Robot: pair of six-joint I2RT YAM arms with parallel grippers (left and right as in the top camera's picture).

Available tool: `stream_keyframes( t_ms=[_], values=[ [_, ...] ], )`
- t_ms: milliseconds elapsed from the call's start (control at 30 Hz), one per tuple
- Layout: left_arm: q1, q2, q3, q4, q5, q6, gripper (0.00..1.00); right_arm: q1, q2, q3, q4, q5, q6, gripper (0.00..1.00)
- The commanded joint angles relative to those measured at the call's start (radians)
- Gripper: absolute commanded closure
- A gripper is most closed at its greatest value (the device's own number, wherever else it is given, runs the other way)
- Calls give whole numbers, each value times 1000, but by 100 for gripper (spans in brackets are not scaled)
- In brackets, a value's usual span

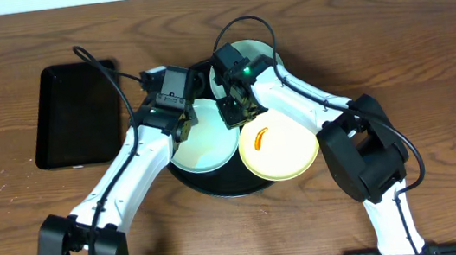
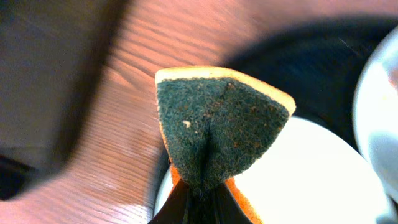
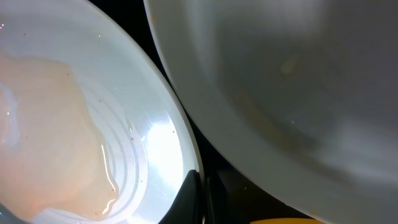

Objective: Clean dirty plates on tray and stack at the side

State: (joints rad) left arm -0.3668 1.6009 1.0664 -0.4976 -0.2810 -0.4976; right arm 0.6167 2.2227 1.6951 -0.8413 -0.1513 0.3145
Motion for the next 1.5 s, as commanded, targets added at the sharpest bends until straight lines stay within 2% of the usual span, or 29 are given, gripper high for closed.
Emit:
stream_keyframes(
  t_ms=[0, 300, 500, 900, 1067, 1233, 1400, 1467],
  values=[
    [4, 12, -9, -13, 137, -14, 92, -6, 14, 6, -8, 42, 3, 99],
    [64, -134, -8, -130, -51, -5, 92, -16, -42, 33, -11, 58, -2, 99],
    [112, -225, -9, -203, -50, -5, 92, -12, -95, 63, -10, 99, -43, 99],
    [122, -222, -10, -235, -50, -5, 92, 1, -171, 74, -1, 108, -122, 99],
    [122, -222, -11, -236, -50, -5, 92, 8, -208, 75, -2, 229, -122, 99],
    [122, -222, -11, -237, -50, -5, 92, 13, -251, 75, -6, 254, -140, 99],
    [122, -222, -11, -246, -50, -5, 92, 13, -241, 75, -57, 208, -105, 88],
    [122, -222, -11, -246, -50, -5, 91, 16, -224, 74, -82, 182, -101, 77]
  ],
)
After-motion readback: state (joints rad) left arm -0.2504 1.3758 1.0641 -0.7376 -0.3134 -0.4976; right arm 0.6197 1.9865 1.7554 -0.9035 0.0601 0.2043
